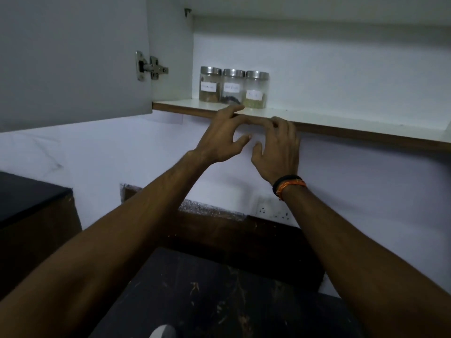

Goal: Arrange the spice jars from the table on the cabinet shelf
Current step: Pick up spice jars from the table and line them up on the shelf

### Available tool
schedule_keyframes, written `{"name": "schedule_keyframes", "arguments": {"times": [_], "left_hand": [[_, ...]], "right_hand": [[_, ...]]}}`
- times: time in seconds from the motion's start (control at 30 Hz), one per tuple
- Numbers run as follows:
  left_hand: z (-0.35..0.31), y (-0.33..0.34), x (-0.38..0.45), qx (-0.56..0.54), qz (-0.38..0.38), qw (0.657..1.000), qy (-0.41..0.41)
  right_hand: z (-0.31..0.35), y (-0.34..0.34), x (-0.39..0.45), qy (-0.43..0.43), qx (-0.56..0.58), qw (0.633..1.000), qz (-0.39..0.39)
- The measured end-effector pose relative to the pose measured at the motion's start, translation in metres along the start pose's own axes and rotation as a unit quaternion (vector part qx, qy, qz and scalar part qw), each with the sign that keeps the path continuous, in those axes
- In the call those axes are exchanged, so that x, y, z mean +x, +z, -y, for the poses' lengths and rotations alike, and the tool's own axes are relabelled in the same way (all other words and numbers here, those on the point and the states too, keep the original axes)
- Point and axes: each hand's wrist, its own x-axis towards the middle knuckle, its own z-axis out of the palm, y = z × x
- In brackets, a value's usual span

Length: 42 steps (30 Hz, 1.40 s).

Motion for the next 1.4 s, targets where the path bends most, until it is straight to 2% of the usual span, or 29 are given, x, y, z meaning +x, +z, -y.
{"name": "schedule_keyframes", "arguments": {"times": [0.1,0.27,0.43,0.7,0.87,1.03,1.27,1.4], "left_hand": [[0.002,0.009,-0.037,-0.019,0.000,0.999,-0.038],[0.018,0.027,-0.111,-0.036,0.110,0.984,-0.133],[0.033,0.039,-0.191,-0.053,0.196,0.954,-0.219],[0.060,0.063,-0.331,-0.054,0.339,0.877,-0.336],[0.066,0.072,-0.401,-0.075,0.375,0.831,-0.403],[0.067,0.077,-0.444,-0.111,0.367,0.795,-0.470],[0.067,0.081,-0.474,-0.133,0.356,0.768,-0.516],[0.066,0.079,-0.482,-0.180,0.338,0.748,-0.542]], "right_hand": [[0.016,0.011,-0.034,0.015,0.031,0.999,0.019],[0.035,0.037,-0.096,0.036,0.073,0.987,0.136],[0.055,0.060,-0.160,0.038,0.095,0.958,0.266],[0.078,0.099,-0.266,0.006,0.088,0.864,0.496],[0.092,0.111,-0.321,0.029,0.100,0.804,0.586],[0.108,0.119,-0.360,0.050,0.114,0.756,0.642],[0.136,0.132,-0.392,0.088,0.128,0.724,0.672],[0.148,0.136,-0.409,0.106,0.113,0.722,0.674]]}}
